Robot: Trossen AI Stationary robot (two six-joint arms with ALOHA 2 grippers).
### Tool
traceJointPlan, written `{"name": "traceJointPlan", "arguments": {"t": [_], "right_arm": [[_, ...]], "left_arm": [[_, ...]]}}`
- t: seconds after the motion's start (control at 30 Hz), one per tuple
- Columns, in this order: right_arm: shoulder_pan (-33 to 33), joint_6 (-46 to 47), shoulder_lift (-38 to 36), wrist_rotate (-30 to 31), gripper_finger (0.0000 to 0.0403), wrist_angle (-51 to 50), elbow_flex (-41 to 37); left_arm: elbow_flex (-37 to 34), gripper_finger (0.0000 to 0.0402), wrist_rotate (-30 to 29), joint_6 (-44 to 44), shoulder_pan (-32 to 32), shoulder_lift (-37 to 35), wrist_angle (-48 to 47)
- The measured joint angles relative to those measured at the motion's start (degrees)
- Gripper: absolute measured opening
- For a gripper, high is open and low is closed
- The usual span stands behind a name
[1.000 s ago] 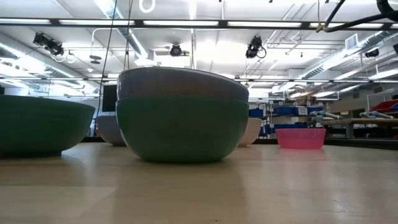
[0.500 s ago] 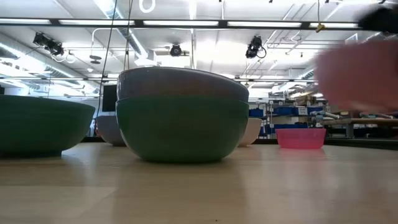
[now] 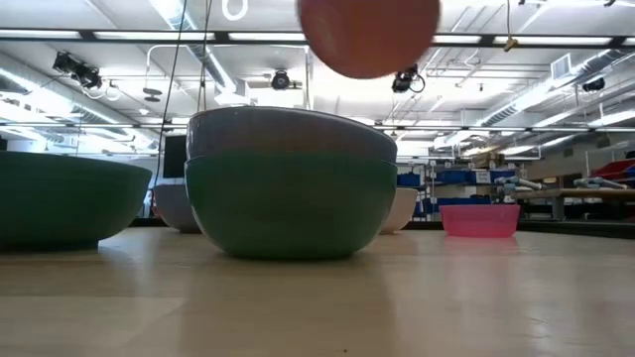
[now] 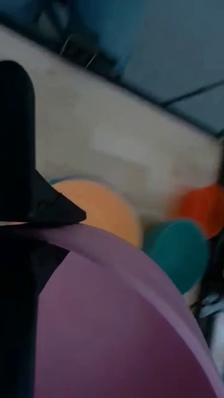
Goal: Nest bowls inside each other
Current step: Stack the pink bowl on top of the light orange bowl, then stack the dark green bowl on top of the pink bowl
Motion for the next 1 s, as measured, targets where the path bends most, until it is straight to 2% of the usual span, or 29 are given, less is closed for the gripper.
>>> {"name": "traceJointPlan", "arguments": {"t": [0.2, 0.57, 0.67, 0.9, 1.0], "right_arm": [[-1.21, -0.85, 5.47, -7.17, 0.0, 7.43, 0.04], [-2.22, -0.92, 13.18, -7.2, 0.0008, 4.69, -0.02], [-2.97, -1.17, 13.37, -8.8, 0.0031, 4.14, -0.02], [-4.6, 1.77, 13.18, -9.69, 0.0116, 4.45, 0.02], [-4.63, 2.32, 12.08, -9.52, 0.0142, 2.85, 0.02]], "left_arm": [[-0.01, 0.0062, -0.15, 0.02, -0.02, 0.01, 0.17], [-0.01, 0.0062, -0.26, 0.04, 0.0, 0.01, 0.28], [-0.01, 0.0062, -0.23, 0.07, 0.0, 0.01, 0.33], [-0.01, 0.0062, -0.06, 0.07, 0.0, 0.01, 0.26], [-0.01, 0.0062, 2.47, -0.11, 0.0, 0.01, 0.26]]}}
